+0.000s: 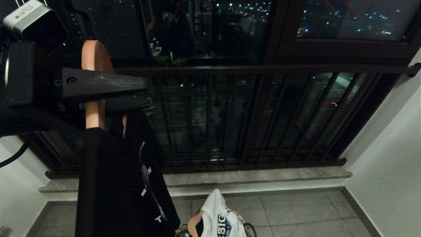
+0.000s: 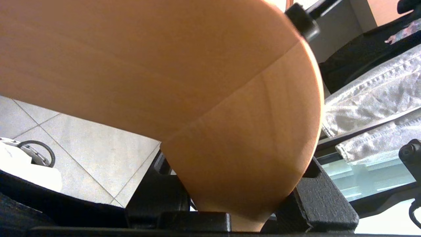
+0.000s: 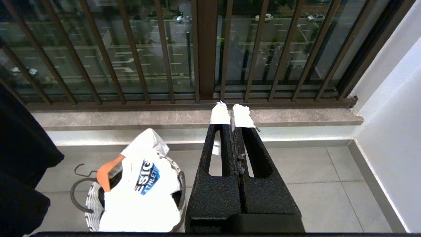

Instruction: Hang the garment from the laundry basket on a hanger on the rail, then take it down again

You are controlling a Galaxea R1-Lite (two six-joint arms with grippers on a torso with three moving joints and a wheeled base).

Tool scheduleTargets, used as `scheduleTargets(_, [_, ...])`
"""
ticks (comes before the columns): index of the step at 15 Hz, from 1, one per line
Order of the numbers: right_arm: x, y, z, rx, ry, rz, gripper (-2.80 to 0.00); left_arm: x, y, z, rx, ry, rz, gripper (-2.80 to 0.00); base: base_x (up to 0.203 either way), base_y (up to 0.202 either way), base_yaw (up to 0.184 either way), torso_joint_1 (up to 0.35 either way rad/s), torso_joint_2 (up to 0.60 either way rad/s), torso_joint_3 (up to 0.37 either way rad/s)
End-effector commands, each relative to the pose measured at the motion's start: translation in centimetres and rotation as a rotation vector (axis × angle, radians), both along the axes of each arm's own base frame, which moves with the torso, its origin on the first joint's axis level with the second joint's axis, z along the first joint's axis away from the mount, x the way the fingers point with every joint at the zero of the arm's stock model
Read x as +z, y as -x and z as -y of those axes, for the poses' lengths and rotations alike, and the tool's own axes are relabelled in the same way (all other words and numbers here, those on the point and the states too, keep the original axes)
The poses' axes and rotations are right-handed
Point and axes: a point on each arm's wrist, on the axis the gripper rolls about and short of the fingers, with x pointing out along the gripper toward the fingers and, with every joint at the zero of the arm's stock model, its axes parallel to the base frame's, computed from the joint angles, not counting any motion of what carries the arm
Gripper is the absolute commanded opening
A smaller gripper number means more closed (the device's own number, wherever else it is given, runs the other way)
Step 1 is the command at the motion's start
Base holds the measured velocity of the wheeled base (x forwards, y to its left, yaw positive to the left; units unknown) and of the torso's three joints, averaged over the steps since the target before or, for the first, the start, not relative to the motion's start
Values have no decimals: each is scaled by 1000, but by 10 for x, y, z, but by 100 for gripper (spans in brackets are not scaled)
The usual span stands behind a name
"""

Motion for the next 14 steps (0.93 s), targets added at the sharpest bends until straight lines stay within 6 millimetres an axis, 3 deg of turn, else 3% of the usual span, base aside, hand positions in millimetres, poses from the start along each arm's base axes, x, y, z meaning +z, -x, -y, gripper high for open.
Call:
scheduleTargets(1, [0, 0, 0, 0, 0, -1, -280, 0, 0, 0, -6, 3, -5, -280, 0, 0, 0, 0, 0, 0])
scheduleTargets(8, [0, 0, 0, 0, 1, -1, -280, 1, 3, -1, -3, 7, -1, -280, 0, 0, 0, -4, 5, 5])
scheduleTargets(14, [0, 0, 0, 0, 1, -1, -280, 1, 4, -2, 0, 6, -2, -280, 0, 0, 0, -130, 306, 170])
